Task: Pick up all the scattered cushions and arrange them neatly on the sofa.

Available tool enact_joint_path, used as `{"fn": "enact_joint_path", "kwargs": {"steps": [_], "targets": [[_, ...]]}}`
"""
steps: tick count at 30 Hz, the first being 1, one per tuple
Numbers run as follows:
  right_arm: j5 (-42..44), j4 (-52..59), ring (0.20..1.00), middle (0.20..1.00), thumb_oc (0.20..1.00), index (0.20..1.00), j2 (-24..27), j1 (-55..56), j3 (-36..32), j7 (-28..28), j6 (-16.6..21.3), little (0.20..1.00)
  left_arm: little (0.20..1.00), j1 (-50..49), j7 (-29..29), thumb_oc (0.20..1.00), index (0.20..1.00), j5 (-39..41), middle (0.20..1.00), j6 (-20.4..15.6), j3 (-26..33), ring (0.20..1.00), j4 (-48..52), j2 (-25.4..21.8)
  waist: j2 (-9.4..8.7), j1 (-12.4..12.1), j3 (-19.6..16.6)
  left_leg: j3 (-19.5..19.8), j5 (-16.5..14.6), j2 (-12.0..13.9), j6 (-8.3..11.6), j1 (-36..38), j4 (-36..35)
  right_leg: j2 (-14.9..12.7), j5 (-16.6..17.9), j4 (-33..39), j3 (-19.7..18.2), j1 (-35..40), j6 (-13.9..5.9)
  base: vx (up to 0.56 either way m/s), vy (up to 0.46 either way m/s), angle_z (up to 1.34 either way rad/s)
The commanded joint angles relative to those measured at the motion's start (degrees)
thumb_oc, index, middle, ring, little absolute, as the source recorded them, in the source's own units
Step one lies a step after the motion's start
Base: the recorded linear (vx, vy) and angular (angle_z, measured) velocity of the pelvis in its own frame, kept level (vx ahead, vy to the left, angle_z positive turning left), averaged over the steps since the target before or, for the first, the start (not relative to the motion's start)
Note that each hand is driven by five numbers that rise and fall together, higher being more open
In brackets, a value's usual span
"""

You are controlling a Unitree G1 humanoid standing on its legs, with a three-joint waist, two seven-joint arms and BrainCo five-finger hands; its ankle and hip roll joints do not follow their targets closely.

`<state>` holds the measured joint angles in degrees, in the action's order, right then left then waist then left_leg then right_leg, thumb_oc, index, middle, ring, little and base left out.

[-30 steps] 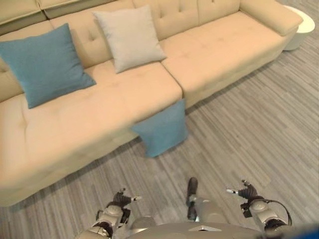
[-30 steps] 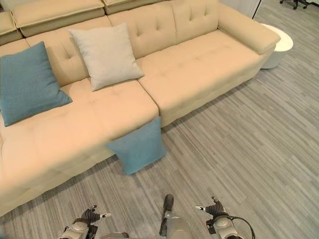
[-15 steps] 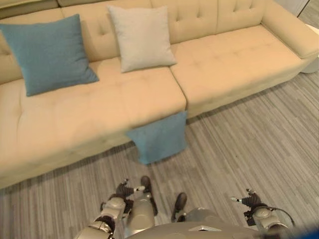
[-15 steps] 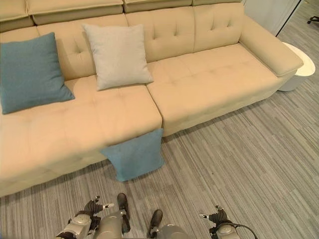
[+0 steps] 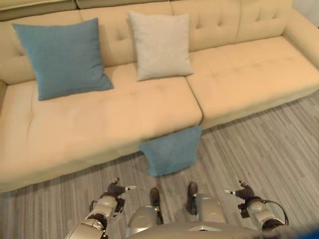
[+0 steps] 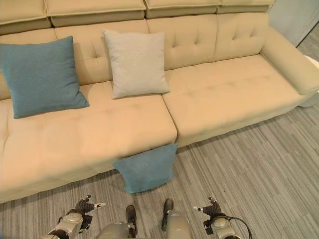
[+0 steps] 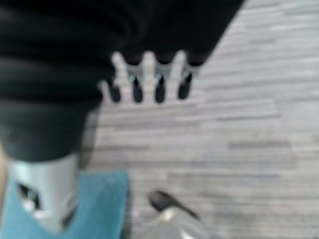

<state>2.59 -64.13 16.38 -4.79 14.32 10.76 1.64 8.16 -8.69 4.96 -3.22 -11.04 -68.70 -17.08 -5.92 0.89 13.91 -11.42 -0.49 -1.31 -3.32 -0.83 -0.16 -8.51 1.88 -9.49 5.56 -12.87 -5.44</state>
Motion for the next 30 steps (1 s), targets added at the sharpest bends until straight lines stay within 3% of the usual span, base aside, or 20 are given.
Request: {"fn": "enact_joint_path", "kwargs": {"steps": [1, 11, 12, 14, 15, 18, 24, 26, 30], "targets": [[-0.4, 0.6, 1.0, 1.0, 1.0, 1.0, 2.9, -1.7, 0.0, 0.8, 0.6, 1.0, 1.0, 1.2, -0.5, 1.0, 1.0, -1.3, 1.0, -1.8, -0.6, 1.0, 1.4, -0.5, 0.75, 1.1, 0.8, 0.9, -6.0, 0.4, 2.43, -4.8, 9.8, 0.5, -2.5, -0.9, -1.5, 2.5, -2.69, 0.03, -0.165, 0.18], [1.6, 3.0, 1.0, 1.0, 1.0, 1.0, 4.0, -4.6, 0.0, 3.6, 2.3, 1.0, 1.0, 4.7, -4.0, 1.0, 1.0, 2.6, 1.0, -2.9, -0.2, 1.0, 4.2, -1.0, 0.59, 0.3, 3.4, 3.1, -5.0, 2.6, 4.88, -14.5, 13.9, 0.0, -3.4, -2.0, 3.4, -2.6, -0.86, -0.07, -0.148, 0.31], [1.8, 4.8, 1.0, 1.0, 1.0, 1.0, 4.9, -7.3, 0.4, 5.4, 2.8, 1.0, 1.0, 7.8, -5.6, 1.0, 1.0, 4.3, 1.0, -3.7, -0.7, 1.0, 5.4, -1.7, 0.64, 0.3, 4.8, 3.8, -3.8, 3.1, 5.32, -19.4, 14.4, 0.0, -3.2, -3.2, 4.7, -7.5, -0.45, -0.16, -0.146, 0.27], [2.6, 6.7, 1.0, 1.0, 1.0, 1.0, 5.8, -9.3, 0.5, 6.7, 3.2, 1.0, 1.0, 10.0, -6.5, 1.0, 1.0, 5.0, 1.0, -4.1, -1.4, 1.0, 6.9, -2.4, 0.83, 0.4, 5.4, 3.8, -2.9, 3.4, 5.46, -22.5, 14.5, 0.0, -3.2, -3.8, 5.1, -10.7, -0.2, -0.11, -0.119, 0.23], [3.2, 7.4, 1.0, 1.0, 1.0, 1.0, 6.6, -10.5, 0.4, 7.6, 3.3, 1.0, 1.0, 11.5, -7.4, 1.0, 1.0, 5.7, 1.0, -4.5, -1.6, 1.0, 7.6, -2.9, 1.07, 0.4, 6.0, 4.1, -4.2, 3.8, 6.02, -23.5, 15.1, 0.3, -4.5, -4.9, 4.9, -12.0, -0.51, 0.01, -0.052, 0.2], [4.9, 8.4, 1.0, 1.0, 1.0, 1.0, 7.7, -14.9, 0.1, 10.1, 3.9, 1.0, 1.0, 15.9, -9.8, 1.0, 1.0, 8.0, 1.0, -5.4, -1.9, 1.0, 9.1, -3.9, 1.39, 0.7, 7.3, 4.1, -3.6, 4.2, 6.26, -29.4, 16.6, 0.2, -4.6, -7.1, 5.3, -18.1, -0.39, -0.08, -0.072, 0.08], [7.8, 10.2, 1.0, 1.0, 1.0, 1.0, 9.7, -22.5, -1.3, 14.8, 5.4, 1.0, 1.0, 22.3, -13.8, 1.0, 1.0, 11.2, 1.0, -6.9, -2.1, 1.0, 10.9, -5.1, 2.25, 1.7, 7.7, 4.9, -3.7, 5.4, 6.04, -40.9, 21.1, -0.2, -5.6, -12.9, 4.4, -30.0, 0.15, -0.07, -0.035, 0.02], [9.0, 11.3, 1.0, 1.0, 1.0, 1.0, 11.8, -28.0, -1.8, 17.3, 6.6, 1.0, 1.0, 26.8, -15.1, 1.0, 1.0, 12.1, 1.0, -7.3, -2.9, 1.0, 11.1, -6.3, 2.88, 2.3, 7.6, 5.4, -4.5, 6.3, 5.58, -48.3, 24.8, -0.5, -6.4, -17.7, 3.4, -37.8, 0.35, 0.0, 0.0, 0.0], [11.0, 12.6, 1.0, 1.0, 1.0, 1.0, 13.2, -34.5, -2.0, 19.8, 7.8, 1.0, 1.0, 32.5, -16.8, 1.0, 1.0, 13.2, 1.0, -7.1, -4.0, 1.0, 10.6, -6.5, 3.6, 3.0, 7.1, 5.9, -5.5, 6.9, 5.16, -57.0, 29.1, -1.1, -7.5, -22.7, 2.1, -46.4, 0.54, 0.0, 0.0, 0.0]]}}
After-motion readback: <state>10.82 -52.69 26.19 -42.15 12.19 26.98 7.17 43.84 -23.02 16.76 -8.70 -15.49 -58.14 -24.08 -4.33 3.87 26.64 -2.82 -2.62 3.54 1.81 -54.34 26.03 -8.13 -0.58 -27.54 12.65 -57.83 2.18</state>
